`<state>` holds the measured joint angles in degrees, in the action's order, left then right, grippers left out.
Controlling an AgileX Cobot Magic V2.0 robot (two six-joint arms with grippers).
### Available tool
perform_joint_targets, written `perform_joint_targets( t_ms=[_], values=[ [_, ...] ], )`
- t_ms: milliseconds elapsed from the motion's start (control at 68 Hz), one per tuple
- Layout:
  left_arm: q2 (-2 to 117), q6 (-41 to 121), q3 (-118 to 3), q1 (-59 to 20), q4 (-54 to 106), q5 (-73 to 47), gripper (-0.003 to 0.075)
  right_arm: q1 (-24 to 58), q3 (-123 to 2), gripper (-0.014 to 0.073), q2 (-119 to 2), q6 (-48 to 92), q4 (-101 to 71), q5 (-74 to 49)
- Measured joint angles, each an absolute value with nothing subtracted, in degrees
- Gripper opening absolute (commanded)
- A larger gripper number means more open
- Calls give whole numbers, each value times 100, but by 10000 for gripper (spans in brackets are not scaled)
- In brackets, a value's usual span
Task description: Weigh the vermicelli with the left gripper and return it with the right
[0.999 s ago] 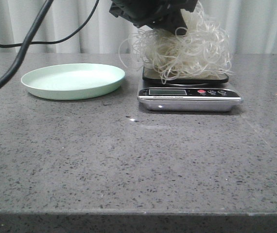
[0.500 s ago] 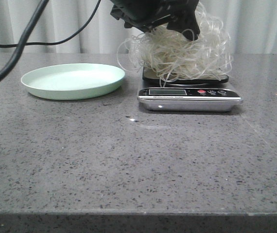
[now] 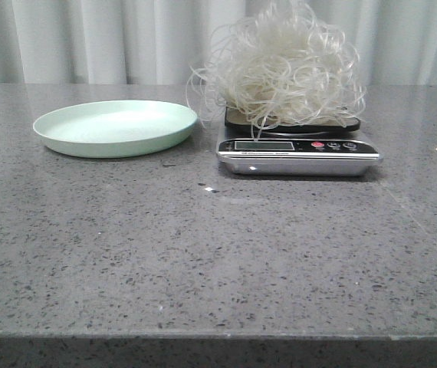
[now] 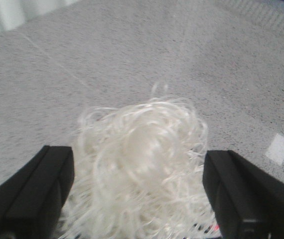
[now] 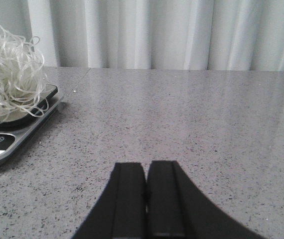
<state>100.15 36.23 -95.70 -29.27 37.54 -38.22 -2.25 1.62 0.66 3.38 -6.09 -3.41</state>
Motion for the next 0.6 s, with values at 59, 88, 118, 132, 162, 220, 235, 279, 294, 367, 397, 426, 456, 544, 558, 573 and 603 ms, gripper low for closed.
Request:
perform_joint_targets(
  t_ms=[59, 88, 118, 132, 162, 220, 235, 279, 294, 367, 397, 426, 456, 544, 558, 573, 603],
  values=[
    [9876, 3533, -9570, -2752, 3714, -4011, 528, -225, 162, 150, 66, 338, -609, -341],
    [9799, 3456, -9570, -2659, 3693, -4084, 511, -225, 162, 150, 66, 338, -609, -341],
    [9721, 3404, -9547, -2563, 3645, -4153, 502, -225, 162, 150, 66, 338, -609, -341],
    [9721, 3404, -9547, -2563, 3645, -4153, 499, -225, 162, 150, 66, 338, -609, -341],
    [9634, 3339, -9503, -2462, 3600, -4203, 487, -225, 162, 150, 66, 338, -609, -341],
    [9445, 3233, -9374, -2263, 3509, -4284, 465, -225, 162, 150, 66, 338, -609, -341],
    [9342, 3195, -9282, -2164, 3481, -4309, 460, -225, 162, 150, 66, 338, -609, -341],
    [9201, 3183, -9144, -2039, 3450, -4319, 452, -225, 162, 150, 66, 338, -609, -341],
    [9112, 3166, -9080, -1989, 3425, -4319, 447, -225, 162, 150, 66, 338, -609, -341],
    [8859, 3144, -8767, -1752, 3395, -4319, 425, -225, 162, 150, 66, 338, -609, -341],
    [8722, 3118, -8614, -1646, 3381, -4319, 407, -225, 162, 150, 66, 338, -609, -341],
    [8543, 3120, -8414, -1514, 3368, -4298, 390, -225, 162, 150, 66, 338, -609, -341],
    [8436, 3120, -8290, -1435, 3341, -4272, 370, -225, 162, 150, 66, 338, -609, -341],
    [7980, 3106, -7798, -1156, 3179, -4117, 298, -225, 162, 150, 66, 338, -609, -341],
    [7866, 3106, -7718, -1116, 3141, -4093, 279, -225, 162, 150, 66, 338, -609, -341],
    [7788, 3106, -7640, -1061, 3101, -4081, 265, -225, 162, 150, 66, 338, -609, -341],
    [7594, 3106, -7448, -983, 2972, -4032, 230, -225, 162, 150, 66, 338, -609, -341]
  ],
)
